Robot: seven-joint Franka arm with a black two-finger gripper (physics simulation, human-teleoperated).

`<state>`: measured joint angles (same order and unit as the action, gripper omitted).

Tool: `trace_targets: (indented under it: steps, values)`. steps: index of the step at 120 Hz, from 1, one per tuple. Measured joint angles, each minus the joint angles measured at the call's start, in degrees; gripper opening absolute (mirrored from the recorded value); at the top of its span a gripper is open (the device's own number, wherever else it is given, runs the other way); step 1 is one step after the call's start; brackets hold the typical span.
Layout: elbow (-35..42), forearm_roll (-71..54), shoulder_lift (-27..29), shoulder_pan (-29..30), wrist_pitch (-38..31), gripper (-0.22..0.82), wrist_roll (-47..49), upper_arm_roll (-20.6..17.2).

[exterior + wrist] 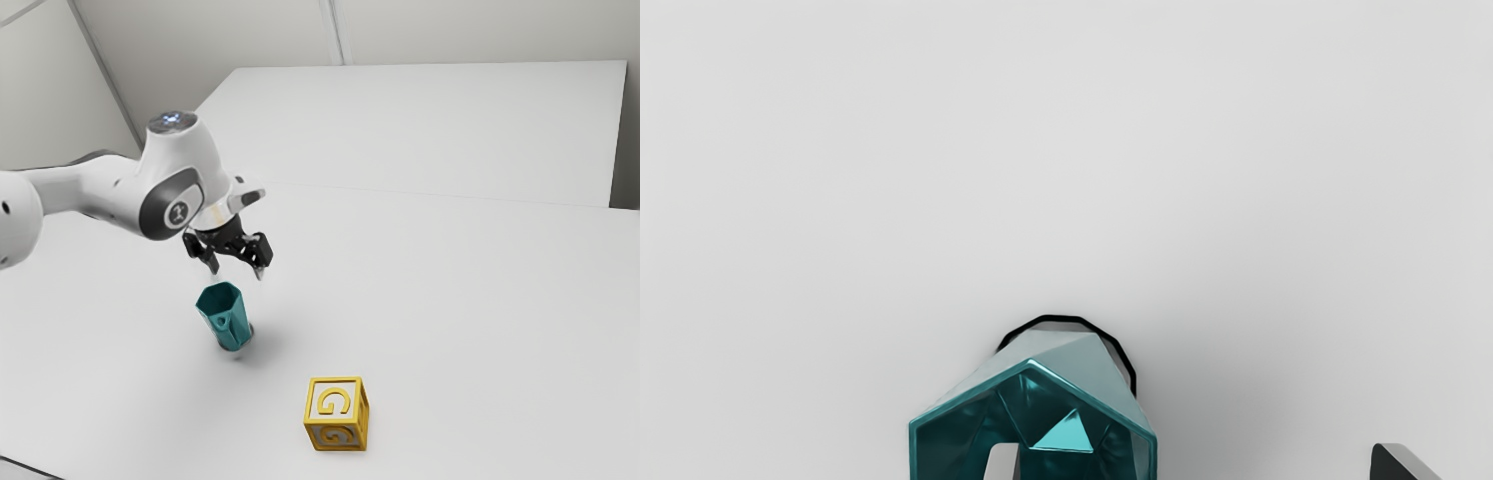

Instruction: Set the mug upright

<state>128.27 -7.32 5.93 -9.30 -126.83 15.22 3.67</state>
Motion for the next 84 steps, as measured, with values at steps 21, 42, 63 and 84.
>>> trace_targets:
  steps: [21, 42, 63, 84]
  values:
    - [-7.65, 0.18, -0.89, 0.63, 7.37, 0.58, -0.05, -0.27]
    - [-13.09, 1.38, -2.79, 2.85, 13.98, 0.58, -0.08, -1.63]
    - [-19.62, 2.38, -4.15, 3.56, 20.0, 0.58, -0.24, -1.73]
    - [-26.02, 2.64, -5.18, 3.53, 25.37, 0.58, -0.38, -1.74]
